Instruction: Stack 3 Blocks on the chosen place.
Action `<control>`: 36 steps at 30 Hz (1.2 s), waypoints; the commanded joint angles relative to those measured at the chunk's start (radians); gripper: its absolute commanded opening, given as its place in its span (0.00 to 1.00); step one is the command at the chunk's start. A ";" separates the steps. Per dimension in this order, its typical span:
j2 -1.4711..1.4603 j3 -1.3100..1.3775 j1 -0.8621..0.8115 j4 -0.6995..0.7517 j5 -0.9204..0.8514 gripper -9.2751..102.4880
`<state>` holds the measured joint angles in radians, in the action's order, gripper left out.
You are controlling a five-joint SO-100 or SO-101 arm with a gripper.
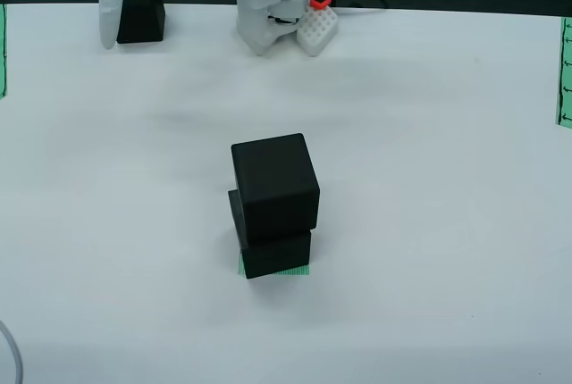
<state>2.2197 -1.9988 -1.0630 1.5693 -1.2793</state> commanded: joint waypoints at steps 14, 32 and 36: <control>-0.198 0.009 -0.532 0.003 -0.350 0.41; -0.305 0.098 -0.681 -0.038 -0.509 0.42; -0.351 0.092 -0.669 -0.078 -0.526 0.42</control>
<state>1.8822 -1.9374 -1.7365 1.5202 -1.7948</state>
